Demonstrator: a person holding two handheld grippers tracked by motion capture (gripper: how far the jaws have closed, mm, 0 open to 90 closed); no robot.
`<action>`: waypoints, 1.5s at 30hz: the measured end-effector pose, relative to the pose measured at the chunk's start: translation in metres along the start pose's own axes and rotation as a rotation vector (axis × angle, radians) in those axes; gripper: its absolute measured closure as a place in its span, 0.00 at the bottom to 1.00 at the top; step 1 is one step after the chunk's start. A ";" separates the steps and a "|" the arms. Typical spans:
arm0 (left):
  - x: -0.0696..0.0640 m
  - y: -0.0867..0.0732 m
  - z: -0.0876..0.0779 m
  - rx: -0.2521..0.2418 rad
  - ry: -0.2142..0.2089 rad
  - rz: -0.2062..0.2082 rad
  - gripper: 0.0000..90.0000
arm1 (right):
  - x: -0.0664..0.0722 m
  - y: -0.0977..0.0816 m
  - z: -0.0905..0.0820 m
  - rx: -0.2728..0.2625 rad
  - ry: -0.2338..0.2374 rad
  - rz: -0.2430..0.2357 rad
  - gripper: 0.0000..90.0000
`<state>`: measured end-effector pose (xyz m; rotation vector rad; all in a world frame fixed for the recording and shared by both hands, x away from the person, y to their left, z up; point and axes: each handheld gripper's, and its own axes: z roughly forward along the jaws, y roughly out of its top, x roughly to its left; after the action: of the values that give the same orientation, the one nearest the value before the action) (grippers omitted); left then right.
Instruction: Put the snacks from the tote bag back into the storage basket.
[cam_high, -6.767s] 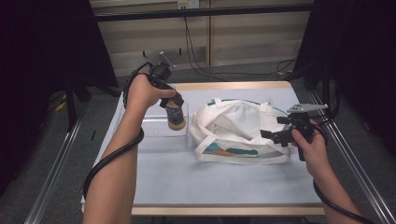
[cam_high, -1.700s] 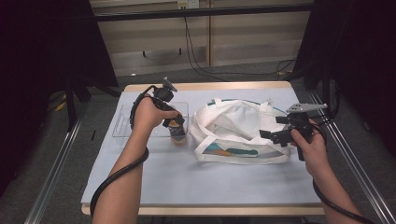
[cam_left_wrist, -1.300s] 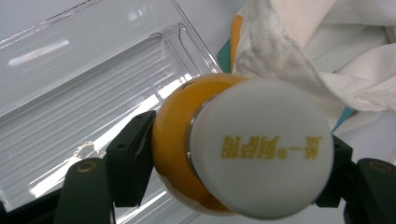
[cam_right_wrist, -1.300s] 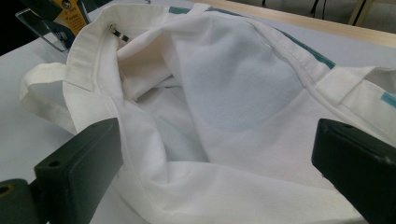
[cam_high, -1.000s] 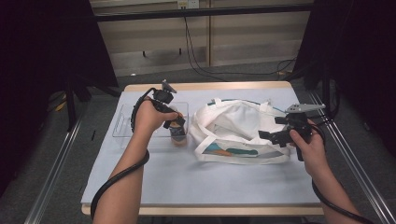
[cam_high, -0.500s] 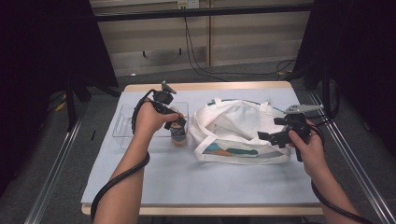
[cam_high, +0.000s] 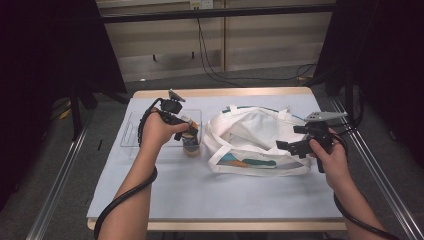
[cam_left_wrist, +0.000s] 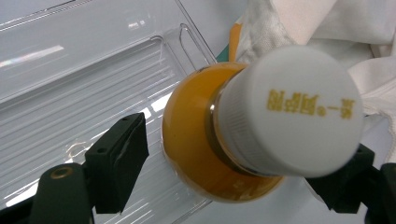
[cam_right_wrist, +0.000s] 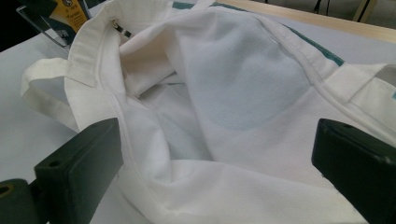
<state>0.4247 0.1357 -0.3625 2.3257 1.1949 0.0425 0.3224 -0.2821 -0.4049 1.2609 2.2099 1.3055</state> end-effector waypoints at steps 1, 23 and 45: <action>0.000 -0.001 -0.001 -0.001 -0.003 0.002 0.23 | 0.000 0.000 0.000 0.000 -0.001 -0.001 0.02; 0.002 -0.022 -0.009 -0.017 0.002 0.019 0.20 | 0.000 0.000 0.001 0.004 -0.003 0.000 0.02; 0.001 -0.039 -0.009 -0.051 -0.025 0.011 0.19 | 0.001 0.000 0.000 0.000 -0.001 -0.007 0.02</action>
<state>0.3936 0.1590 -0.3730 2.2824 1.1561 0.0469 0.3218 -0.2811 -0.4041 1.2526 2.2115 1.3022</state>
